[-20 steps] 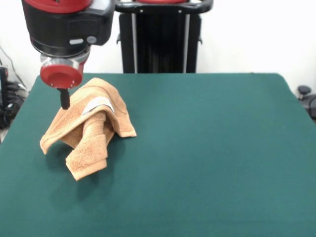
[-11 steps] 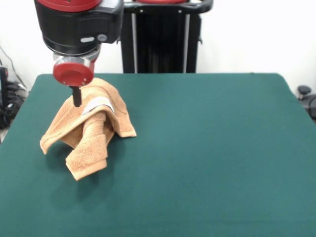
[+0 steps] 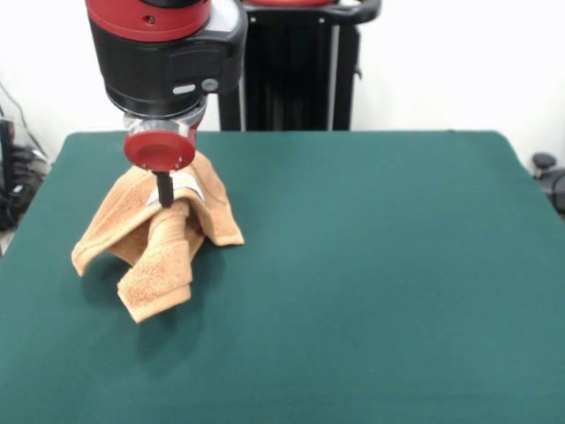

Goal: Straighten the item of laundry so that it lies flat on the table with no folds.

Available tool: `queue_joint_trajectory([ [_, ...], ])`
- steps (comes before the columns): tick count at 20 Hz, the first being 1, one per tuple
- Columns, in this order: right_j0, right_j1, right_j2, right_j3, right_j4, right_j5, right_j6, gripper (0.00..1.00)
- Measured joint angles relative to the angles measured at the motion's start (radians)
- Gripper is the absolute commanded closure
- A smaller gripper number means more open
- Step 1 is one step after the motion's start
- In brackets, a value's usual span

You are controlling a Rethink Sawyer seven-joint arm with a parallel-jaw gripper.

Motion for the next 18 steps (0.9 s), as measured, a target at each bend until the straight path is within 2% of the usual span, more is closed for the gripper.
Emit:
queue_joint_trajectory([
  [18, -0.004, 0.002, 0.017, 0.023, 0.024, -0.075, 0.000, 0.00],
])
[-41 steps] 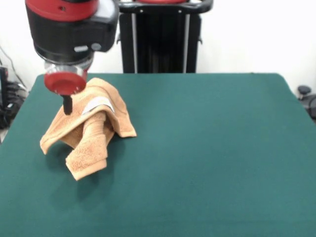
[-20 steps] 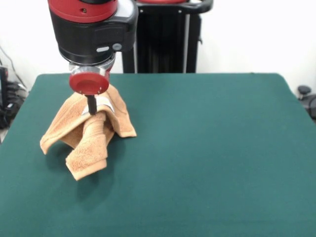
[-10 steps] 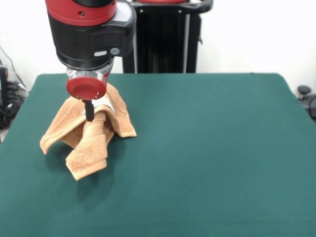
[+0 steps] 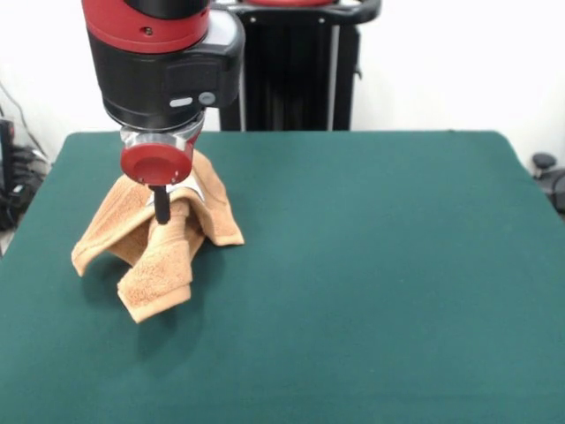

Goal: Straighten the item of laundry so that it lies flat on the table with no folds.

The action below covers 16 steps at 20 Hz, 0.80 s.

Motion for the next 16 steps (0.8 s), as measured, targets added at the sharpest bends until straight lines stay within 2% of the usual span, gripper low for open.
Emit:
queue_joint_trajectory([
  [16, -0.010, 0.001, 0.100, 0.114, 0.056, -0.090, 0.000, 0.00],
])
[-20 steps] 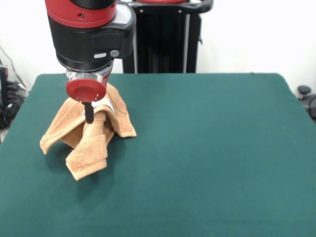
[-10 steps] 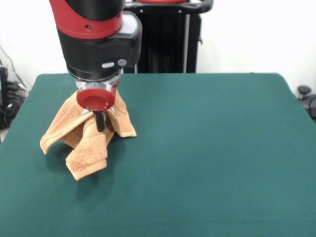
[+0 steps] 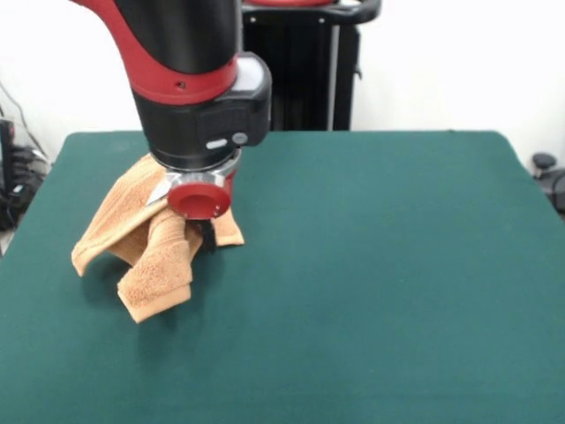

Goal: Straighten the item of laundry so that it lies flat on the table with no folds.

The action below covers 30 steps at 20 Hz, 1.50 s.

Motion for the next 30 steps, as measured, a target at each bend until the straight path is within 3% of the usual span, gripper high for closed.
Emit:
queue_joint_trajectory([
  [30, -0.010, -0.062, -0.008, 0.025, -0.034, 0.166, 0.000, 0.00],
])
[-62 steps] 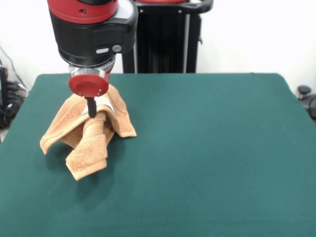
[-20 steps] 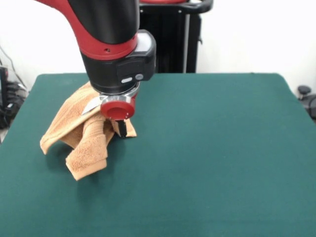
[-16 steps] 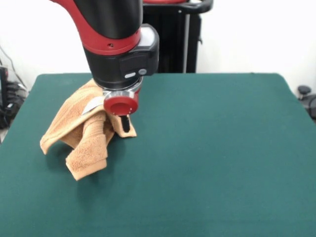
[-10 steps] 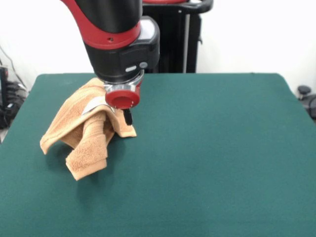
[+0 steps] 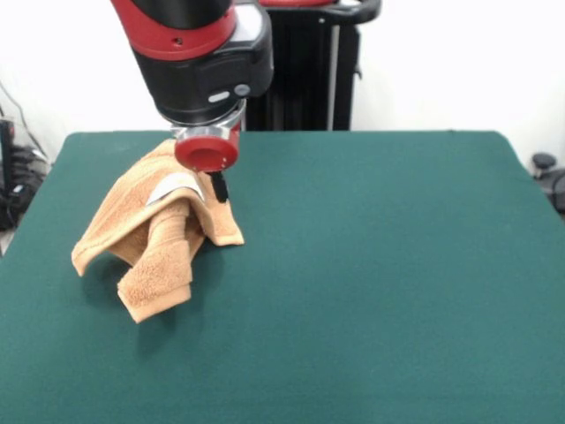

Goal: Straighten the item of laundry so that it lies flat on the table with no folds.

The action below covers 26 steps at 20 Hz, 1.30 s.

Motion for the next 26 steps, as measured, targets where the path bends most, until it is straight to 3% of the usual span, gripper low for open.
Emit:
queue_joint_trajectory([
  [18, -0.052, 0.003, 0.000, 0.007, -0.039, 0.023, 0.000, 0.00],
  [26, -0.050, 0.000, 0.000, 0.073, -0.025, -0.015, 0.000, 0.00],
])
